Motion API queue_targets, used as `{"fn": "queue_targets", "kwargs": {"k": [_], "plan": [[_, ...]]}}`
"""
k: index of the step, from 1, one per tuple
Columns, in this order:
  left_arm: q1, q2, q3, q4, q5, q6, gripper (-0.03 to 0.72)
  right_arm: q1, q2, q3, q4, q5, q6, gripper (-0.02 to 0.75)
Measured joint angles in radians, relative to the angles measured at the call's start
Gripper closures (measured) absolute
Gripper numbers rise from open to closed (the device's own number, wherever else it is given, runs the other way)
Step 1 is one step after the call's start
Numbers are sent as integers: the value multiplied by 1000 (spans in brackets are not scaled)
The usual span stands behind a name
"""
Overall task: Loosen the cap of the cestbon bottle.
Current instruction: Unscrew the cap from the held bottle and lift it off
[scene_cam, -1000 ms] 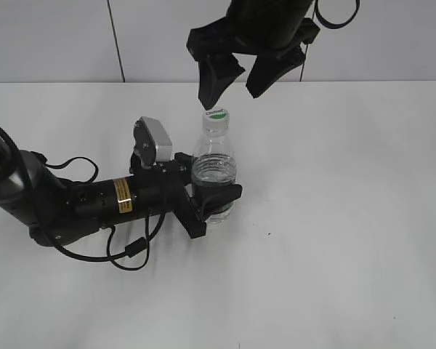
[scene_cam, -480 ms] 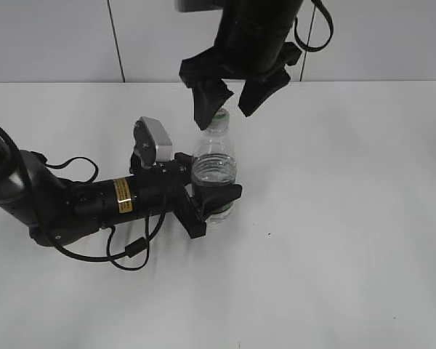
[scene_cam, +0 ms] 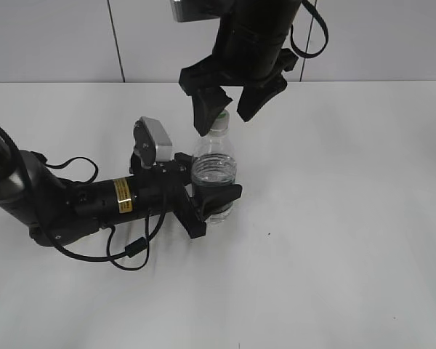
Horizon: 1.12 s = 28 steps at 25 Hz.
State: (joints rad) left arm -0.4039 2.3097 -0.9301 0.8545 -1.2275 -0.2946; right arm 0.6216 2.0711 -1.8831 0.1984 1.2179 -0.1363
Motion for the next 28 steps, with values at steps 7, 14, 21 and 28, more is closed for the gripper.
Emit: {"fn": "queue_targets", "kwargs": {"k": [7,14,21,28], "plan": [[0,0,0,0,0,0,286,0,0,0,1,0,-1,187],[0,0,0,0,1,0,286,0,0,0,7,1,-1,349],[0,0,0,-1,1,0,286,3,0,-1,12,1,-62,439],[0,0,0,1,1,0,286,5,0,-2,11,1,-402,439]]}}
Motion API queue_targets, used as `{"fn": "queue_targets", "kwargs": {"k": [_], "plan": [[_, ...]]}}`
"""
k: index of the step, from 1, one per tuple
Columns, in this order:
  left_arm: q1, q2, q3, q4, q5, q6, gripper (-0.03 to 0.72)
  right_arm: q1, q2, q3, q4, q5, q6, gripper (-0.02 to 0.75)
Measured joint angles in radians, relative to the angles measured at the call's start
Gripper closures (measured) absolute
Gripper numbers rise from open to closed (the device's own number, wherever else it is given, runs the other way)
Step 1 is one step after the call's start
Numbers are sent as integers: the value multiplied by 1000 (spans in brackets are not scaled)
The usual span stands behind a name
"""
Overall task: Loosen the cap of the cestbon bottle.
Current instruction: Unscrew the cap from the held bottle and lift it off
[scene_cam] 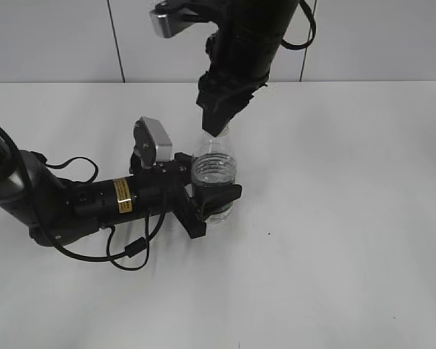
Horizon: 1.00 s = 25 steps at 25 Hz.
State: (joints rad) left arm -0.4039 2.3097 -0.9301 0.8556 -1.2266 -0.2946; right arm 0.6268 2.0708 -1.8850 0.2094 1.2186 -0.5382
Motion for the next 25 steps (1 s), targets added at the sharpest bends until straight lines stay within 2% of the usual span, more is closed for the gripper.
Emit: {"fn": "queue_targets", "kwargs": {"k": [15,20,25], "plan": [[0,0,0,7,2,15,286,0,0,-2,-3,0,-948,439],[-1,0,0,7,0,17,286,1,-10,-2,-27,0,-1113,439],[-4,0,0,7,-4,14,286,1,-19,0,-48,4,-1167,439]]}}
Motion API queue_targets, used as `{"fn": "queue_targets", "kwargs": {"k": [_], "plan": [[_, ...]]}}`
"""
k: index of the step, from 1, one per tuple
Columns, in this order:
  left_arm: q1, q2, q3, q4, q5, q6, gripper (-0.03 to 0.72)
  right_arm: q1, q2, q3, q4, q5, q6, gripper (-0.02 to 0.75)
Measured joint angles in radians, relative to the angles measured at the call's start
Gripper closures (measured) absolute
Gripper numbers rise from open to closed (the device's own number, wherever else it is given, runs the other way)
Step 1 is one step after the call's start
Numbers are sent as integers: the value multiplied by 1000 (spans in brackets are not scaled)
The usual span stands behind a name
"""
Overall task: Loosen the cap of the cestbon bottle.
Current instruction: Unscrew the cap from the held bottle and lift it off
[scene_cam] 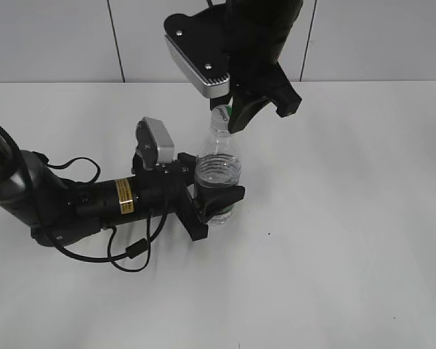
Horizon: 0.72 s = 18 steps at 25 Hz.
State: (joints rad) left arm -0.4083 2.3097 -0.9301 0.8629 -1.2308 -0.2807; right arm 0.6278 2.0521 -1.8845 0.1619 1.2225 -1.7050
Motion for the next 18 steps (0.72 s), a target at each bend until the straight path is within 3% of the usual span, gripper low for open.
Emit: {"fn": "queue_targets", "kwargs": {"k": [7,11,15,18], "plan": [[0,2,0,2,-2,-11,286,0,-41,-1,17,-1,-116,440],[0,2,0,2,-2,-13,286,0,-43,-1,21,-1,-91,441],[0,2,0,2,-2,-13,287,0,-64,-1,25,-1,211,441],[0,2,0,2,-2,-13,287,0,-96,-1,25,-1,595,441]]}}
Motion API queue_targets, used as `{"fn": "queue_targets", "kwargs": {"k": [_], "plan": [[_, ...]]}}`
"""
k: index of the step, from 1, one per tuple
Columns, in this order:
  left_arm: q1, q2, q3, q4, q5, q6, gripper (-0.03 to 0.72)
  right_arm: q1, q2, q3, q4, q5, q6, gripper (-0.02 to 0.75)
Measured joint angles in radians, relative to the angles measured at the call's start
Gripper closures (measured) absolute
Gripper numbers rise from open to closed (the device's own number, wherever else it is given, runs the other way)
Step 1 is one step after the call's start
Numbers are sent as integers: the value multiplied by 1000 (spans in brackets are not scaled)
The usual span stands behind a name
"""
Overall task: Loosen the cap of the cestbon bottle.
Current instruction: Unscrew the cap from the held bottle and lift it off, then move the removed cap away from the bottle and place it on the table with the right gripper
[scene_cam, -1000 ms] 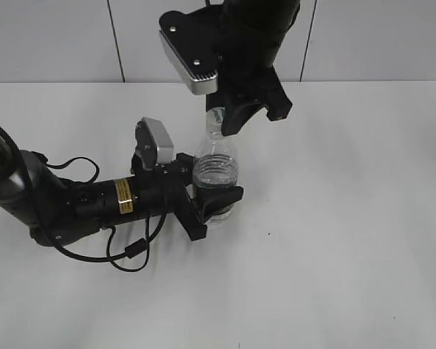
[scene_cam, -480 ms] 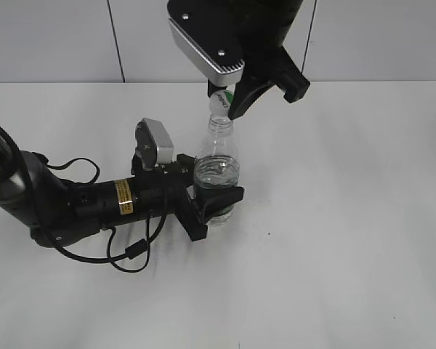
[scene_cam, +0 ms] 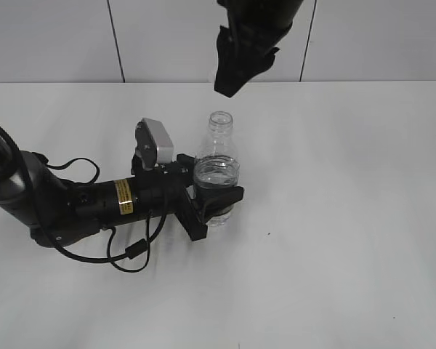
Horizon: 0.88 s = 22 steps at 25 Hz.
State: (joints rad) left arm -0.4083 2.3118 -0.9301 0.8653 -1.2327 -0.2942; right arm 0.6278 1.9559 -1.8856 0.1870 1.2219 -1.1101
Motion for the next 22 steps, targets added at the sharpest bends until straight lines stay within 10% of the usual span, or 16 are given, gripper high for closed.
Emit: {"fn": "queue_targets", "kwargs": {"k": [9,22], "plan": [[0,0,0,-2,1,0,287,-28,-60,0,-55,0,874,441],[0,0,0,-2,1,0,287,-309,-90,155,-145,-1,1029,441]]}}
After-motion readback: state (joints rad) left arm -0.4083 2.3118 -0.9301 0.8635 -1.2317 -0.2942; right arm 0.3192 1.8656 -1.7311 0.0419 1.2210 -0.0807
